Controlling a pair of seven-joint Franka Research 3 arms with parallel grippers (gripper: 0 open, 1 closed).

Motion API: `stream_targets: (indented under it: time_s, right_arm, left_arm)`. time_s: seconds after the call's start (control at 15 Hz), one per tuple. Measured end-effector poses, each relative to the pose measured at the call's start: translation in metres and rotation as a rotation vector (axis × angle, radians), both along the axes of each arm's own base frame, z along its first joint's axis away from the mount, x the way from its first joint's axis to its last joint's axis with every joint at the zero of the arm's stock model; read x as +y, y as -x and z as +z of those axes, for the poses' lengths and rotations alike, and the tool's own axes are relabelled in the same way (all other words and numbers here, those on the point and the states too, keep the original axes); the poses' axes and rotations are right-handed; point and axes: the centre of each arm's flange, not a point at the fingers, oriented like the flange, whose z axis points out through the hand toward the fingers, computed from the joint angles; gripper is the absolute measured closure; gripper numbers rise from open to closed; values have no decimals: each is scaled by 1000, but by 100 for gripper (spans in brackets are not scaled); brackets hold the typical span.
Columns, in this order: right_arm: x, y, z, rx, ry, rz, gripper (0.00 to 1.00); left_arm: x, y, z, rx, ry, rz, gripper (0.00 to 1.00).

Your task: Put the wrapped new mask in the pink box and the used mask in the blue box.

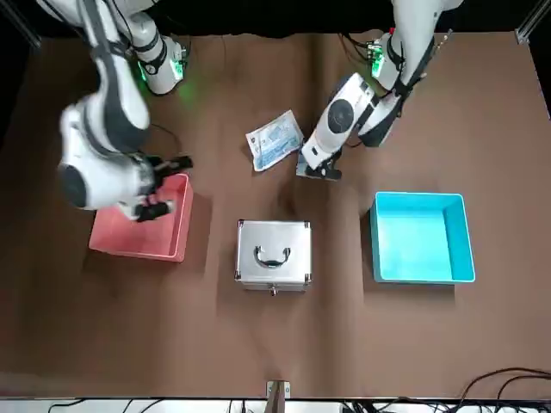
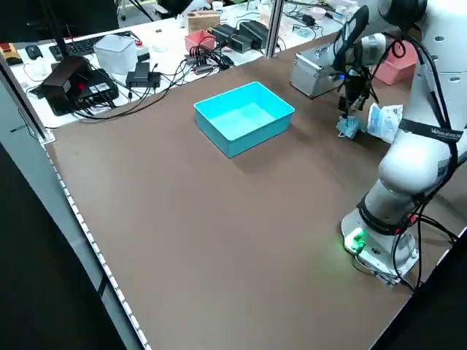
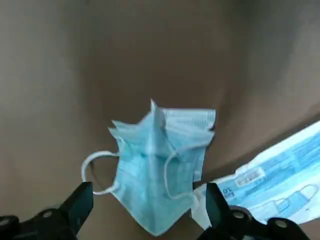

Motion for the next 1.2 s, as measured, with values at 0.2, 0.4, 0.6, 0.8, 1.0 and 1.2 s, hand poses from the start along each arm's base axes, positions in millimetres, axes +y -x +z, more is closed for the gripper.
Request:
stream_targets:
  time_s: [0.2,0.4,0.6,0.8,1.0,1.2]
  right_arm:
    - [39,9,-52,45,-30,-1,4]
    - [62,18,-81,97,-111,-4,4]
    - [85,26,-94,103,-139,-9,4]
    - [110,44,-117,121,-119,27,5]
    - [125,64,-152,121,-78,41,5]
    - [133,84,-171,143,-77,40,5]
  left_arm:
    - [3,21,-15,20,-21,-8,1]
    - [3,28,-22,35,-31,-1,2]
    - [2,28,-29,39,-19,15,26]
    - [2,28,-33,46,-16,20,54]
    - [3,28,-35,49,-17,24,81]
    - [4,23,-34,44,-15,38,98]
